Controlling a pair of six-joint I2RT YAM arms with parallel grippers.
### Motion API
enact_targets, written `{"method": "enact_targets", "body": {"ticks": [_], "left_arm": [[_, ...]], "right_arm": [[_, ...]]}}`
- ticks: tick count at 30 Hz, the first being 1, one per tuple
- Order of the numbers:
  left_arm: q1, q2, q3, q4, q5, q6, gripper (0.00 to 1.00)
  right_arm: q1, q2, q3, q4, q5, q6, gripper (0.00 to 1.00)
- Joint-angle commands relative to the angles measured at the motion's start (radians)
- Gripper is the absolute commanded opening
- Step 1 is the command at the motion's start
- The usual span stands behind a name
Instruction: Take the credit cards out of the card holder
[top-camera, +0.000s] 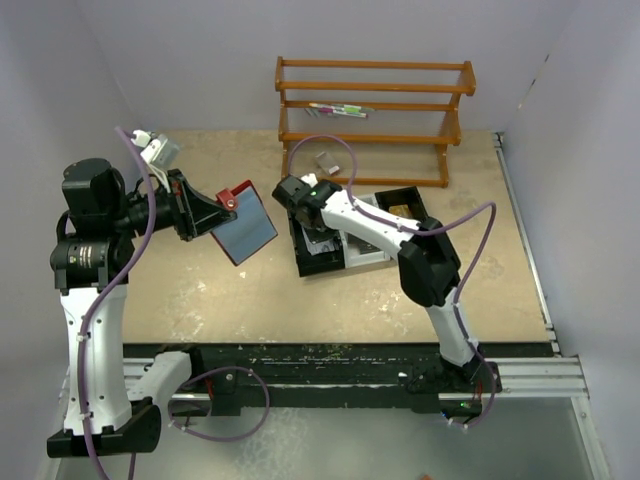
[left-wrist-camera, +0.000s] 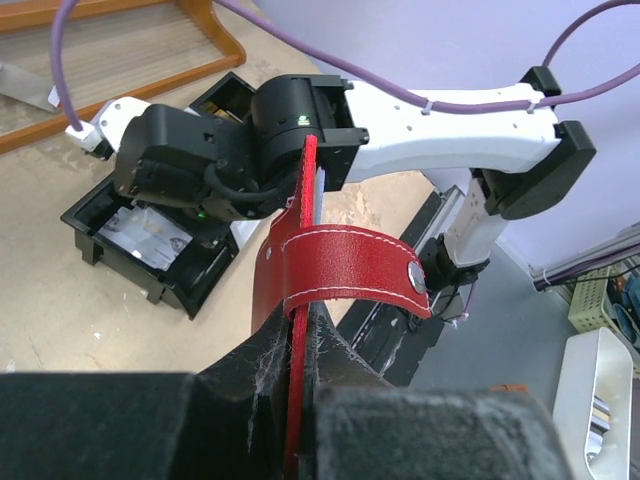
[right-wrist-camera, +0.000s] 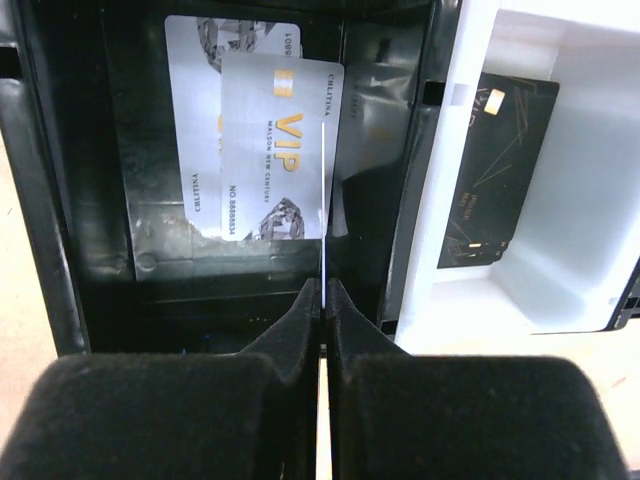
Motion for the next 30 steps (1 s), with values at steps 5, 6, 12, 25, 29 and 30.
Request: {"method": "enact_targets", "body": {"ticks": [5,6,12,25,29,30], "left_arm": [[-0.001,-0.016,0.043,0.061,0.053,-0.031,0.00],[-0.001,-0.017,0.045,0.059,0.054,-0.030,0.00],[-0.001,-0.016,0.045,0.060,0.060,-0.035,0.00],[0.000,-0.057,-0.022,0.428,0.261,-0.394,0.00],[-0.001,-0.054,-0.047,0.588,0.280,-0.571,0.00],[-0.001,-0.053,-0.056,0.631,0.283,-0.633,0.00]], "right_arm": [[0.039,0.083,0.136,-0.137,0.107,0.047,0.13],[0.039,0.088,0.144,-0.139,0.104,0.048,0.16],[0.039,0.062,0.196,-0.135,0.042,0.060,0.41],[-0.031,-0.506,-0.186,0.446,-0.565,0.041,0.88],[-0.132,-0.745,-0.536,0.883,-0.977,0.104,1.00],[-0.141,-0.793,-0.608,0.997,-1.040,0.124,0.99]]}}
